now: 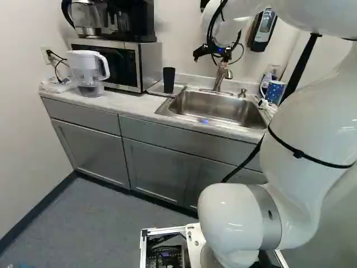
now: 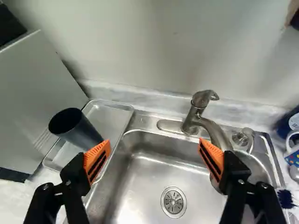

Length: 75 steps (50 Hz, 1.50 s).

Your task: Rinse the cup and place it in the tray

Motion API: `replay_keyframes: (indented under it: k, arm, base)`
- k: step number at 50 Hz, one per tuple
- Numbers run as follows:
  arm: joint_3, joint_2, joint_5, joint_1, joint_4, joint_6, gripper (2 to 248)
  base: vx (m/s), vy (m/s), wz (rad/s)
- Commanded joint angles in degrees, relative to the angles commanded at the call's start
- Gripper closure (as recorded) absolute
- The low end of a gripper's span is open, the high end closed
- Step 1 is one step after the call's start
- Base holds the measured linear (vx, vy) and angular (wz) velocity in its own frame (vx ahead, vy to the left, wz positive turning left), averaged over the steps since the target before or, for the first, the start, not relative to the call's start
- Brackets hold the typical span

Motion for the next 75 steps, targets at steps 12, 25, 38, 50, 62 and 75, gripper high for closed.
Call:
replay_keyframes:
  k: [12,25,38,50,62,75]
  arm:
    - [2.1,2.1,-2.7,-0.2,0.0,0.0,3]
    - [3.6,3.7,-5.6,-0.3,0.0,0.0,3]
    - [4.7,4.8,-8.7,-0.6,0.0,0.0,3]
    - [5.3,5.4,-12.0,-1.2,0.0,0.0,3]
    - [5.6,5.8,-15.4,-2.1,0.0,0.0,3]
    - [5.8,6.0,-19.1,-3.4,0.0,0.0,3]
  base:
    - [0.0,0.0,0.0]
    - [0.0,0.0,0.0]
    - [0.0,0.0,0.0]
    - [0.0,0.0,0.0]
    - [0.0,0.0,0.0]
    - [0.0,0.0,0.0]
